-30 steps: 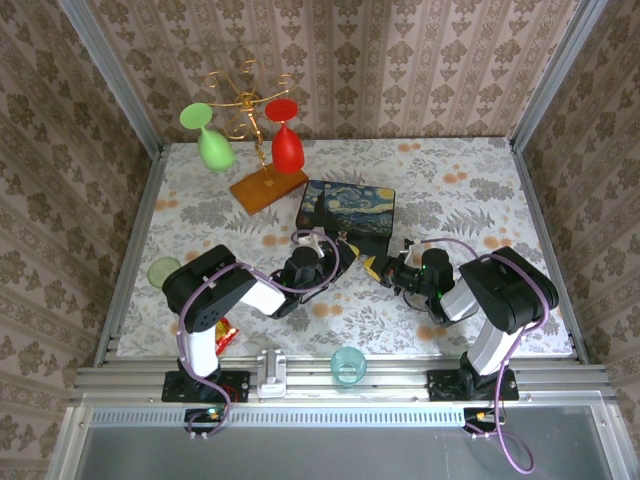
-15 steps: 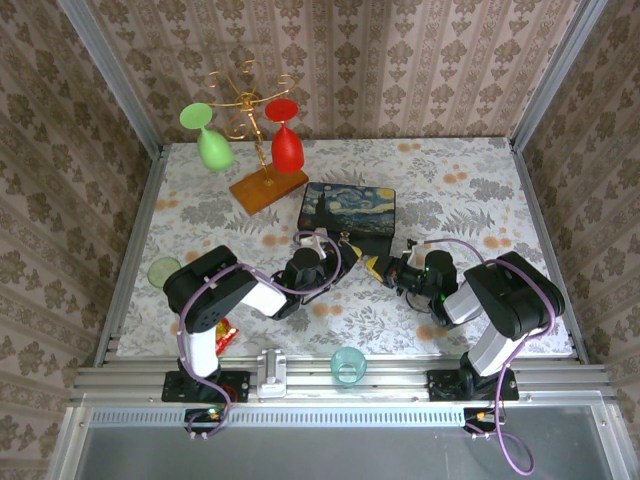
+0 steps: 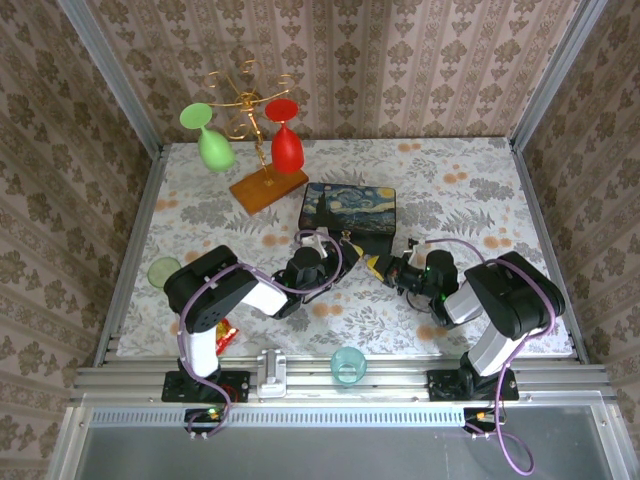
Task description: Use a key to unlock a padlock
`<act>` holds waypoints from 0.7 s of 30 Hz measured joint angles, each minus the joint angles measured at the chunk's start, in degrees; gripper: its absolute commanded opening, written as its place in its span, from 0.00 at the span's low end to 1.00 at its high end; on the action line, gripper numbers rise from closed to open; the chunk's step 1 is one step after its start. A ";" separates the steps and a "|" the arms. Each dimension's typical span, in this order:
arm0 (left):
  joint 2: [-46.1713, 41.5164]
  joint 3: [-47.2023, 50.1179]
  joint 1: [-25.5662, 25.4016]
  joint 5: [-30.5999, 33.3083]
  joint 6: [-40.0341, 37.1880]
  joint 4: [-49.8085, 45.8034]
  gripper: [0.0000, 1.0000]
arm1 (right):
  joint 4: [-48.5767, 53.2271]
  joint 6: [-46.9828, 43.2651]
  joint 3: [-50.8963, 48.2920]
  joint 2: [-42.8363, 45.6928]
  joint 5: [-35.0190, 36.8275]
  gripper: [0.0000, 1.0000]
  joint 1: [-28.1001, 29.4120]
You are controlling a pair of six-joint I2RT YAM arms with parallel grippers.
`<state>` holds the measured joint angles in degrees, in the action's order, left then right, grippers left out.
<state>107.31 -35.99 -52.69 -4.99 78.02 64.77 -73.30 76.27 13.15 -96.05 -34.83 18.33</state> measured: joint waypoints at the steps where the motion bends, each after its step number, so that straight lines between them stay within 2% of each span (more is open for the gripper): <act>1: 0.00 0.00 0.00 0.15 0.04 -0.02 0.00 | -0.22 0.00 0.22 -0.48 -0.35 0.00 -0.31; 14: 3.02 0.02 -1.14 1.86 1.57 0.55 0.00 | -2.01 2.01 3.39 -10.12 -8.57 0.00 -4.90; 21: 3.54 0.00 -1.14 2.69 1.95 0.90 0.00 | -1.90 2.19 4.94 -11.56 -10.34 0.00 -5.55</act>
<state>110.85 -35.99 -53.82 -2.31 79.96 65.67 -75.20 78.46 18.09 -107.61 -45.17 12.78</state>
